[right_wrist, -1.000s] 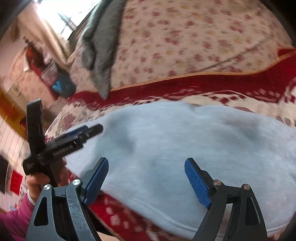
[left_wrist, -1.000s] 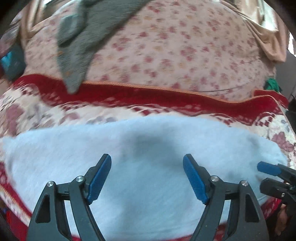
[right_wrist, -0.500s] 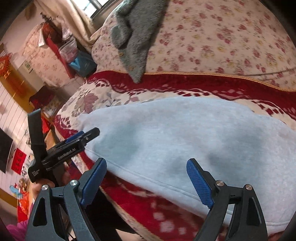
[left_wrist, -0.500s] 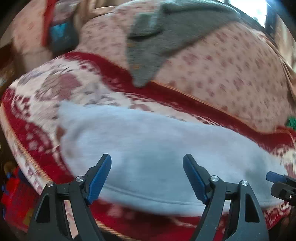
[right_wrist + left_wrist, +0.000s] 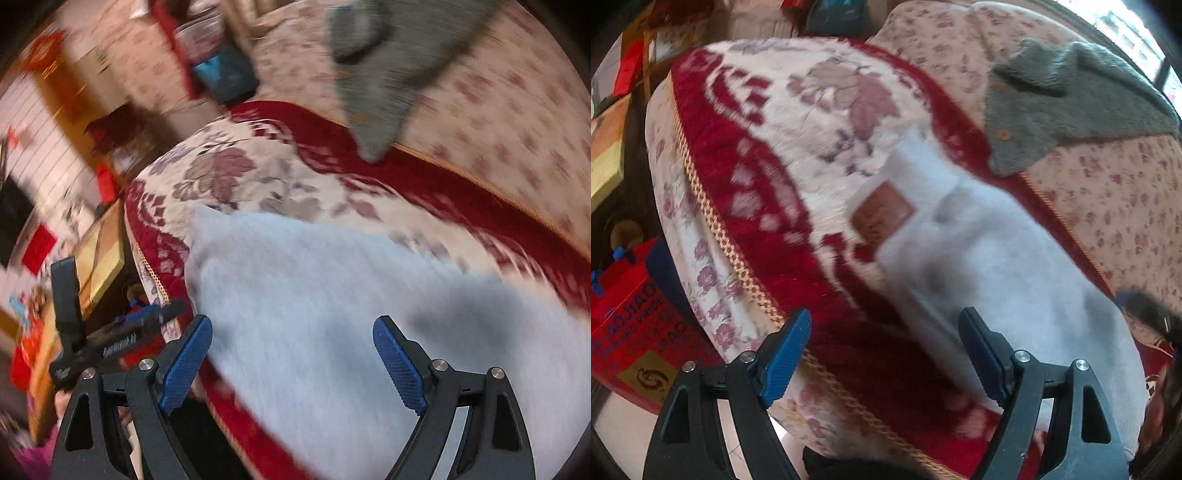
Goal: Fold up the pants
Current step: 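Move both tools toward the waistband end with the brown tag, then grasp the waistband by the brown tag with the left tool and lift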
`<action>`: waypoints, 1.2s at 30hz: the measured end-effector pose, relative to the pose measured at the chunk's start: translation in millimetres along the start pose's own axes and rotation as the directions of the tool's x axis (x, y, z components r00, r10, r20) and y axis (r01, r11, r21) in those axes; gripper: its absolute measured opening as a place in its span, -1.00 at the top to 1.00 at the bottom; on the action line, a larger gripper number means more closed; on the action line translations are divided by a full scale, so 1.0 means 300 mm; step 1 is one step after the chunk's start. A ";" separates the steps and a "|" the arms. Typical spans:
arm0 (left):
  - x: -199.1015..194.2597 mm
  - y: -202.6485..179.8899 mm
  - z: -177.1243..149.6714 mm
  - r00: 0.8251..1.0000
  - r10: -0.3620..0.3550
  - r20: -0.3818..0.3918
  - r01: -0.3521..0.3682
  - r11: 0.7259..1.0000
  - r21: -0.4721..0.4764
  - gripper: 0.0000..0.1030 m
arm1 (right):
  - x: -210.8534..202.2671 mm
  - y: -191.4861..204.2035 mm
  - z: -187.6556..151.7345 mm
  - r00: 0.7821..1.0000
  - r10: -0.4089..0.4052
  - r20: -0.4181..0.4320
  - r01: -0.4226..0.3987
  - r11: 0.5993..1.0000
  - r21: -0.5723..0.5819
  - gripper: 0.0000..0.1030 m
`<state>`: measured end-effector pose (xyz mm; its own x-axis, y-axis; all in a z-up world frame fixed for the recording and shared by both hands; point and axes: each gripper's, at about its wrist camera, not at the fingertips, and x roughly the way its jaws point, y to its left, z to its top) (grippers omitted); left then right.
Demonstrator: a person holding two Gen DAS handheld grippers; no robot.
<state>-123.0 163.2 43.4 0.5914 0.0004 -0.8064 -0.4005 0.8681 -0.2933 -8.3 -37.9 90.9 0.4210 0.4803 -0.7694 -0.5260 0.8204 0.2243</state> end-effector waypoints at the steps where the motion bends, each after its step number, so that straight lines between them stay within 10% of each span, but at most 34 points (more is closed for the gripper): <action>1: 0.011 0.008 0.002 1.000 -0.002 -0.006 0.002 1.000 -0.005 -0.57 | 0.044 0.009 0.032 1.000 -0.004 -0.006 0.004 1.000 -0.022 -0.79; 8: 0.072 0.035 0.030 0.999 -0.028 -0.020 0.027 0.999 -0.044 -0.63 | 0.325 0.104 0.180 0.993 0.027 -0.111 -0.048 0.981 -0.187 -0.79; 12: 0.083 0.027 0.044 0.999 -0.035 -0.012 0.035 0.999 -0.032 -0.66 | 0.467 0.098 0.212 0.967 -0.250 -0.050 0.228 0.935 -0.272 -0.76; 18: 0.117 0.027 0.078 0.999 -0.050 -0.011 0.049 0.998 -0.040 -0.73 | 0.463 0.036 0.232 0.982 -0.178 -0.071 0.167 0.977 -0.133 -0.77; 23: 0.153 0.028 0.093 0.996 -0.092 -0.021 0.091 0.994 -0.058 -0.74 | 0.413 0.079 0.265 0.993 0.020 -0.113 -0.038 0.987 -0.158 -0.79; 36: 0.152 0.035 0.095 0.986 -0.166 -0.024 0.164 0.984 -0.064 -0.74 | 0.611 0.173 0.291 0.972 -0.089 -0.215 -0.002 0.921 -0.390 -0.85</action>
<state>-80.3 186.6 18.2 0.6328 -0.1551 -0.7586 -0.3421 0.8229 -0.4536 106.1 119.7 13.7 0.2976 0.3269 -0.8970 -0.7733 0.6335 -0.0256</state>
